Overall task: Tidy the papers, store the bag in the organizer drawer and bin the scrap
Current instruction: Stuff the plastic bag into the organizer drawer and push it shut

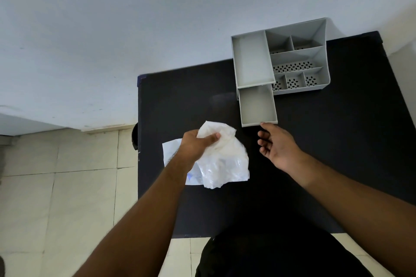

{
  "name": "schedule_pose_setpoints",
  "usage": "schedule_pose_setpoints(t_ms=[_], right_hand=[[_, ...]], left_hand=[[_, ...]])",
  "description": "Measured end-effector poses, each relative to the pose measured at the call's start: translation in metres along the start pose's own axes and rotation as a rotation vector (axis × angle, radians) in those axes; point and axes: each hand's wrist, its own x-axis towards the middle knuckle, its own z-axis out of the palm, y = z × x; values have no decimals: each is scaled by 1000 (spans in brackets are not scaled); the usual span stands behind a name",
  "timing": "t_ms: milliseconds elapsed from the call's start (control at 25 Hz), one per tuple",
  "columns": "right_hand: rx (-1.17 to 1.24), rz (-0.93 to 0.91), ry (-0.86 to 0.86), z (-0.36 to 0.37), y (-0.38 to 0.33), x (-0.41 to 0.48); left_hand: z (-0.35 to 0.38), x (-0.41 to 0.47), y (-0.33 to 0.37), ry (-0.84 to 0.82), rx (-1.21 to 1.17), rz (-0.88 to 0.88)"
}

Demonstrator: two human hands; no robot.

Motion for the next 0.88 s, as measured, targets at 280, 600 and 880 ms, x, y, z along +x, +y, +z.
schedule_pose_setpoints(t_ms=[280,600,880], right_hand=[[-46,-5,8,-11,9,-12],[-93,-40,-15,-15,15,-19],[-136,-28,16,-22,20,-23]], left_hand=[[6,-19,-2,-10,63,58],[13,-33,-3,-16,51,71],[12,-40,-4,-58,60,54]])
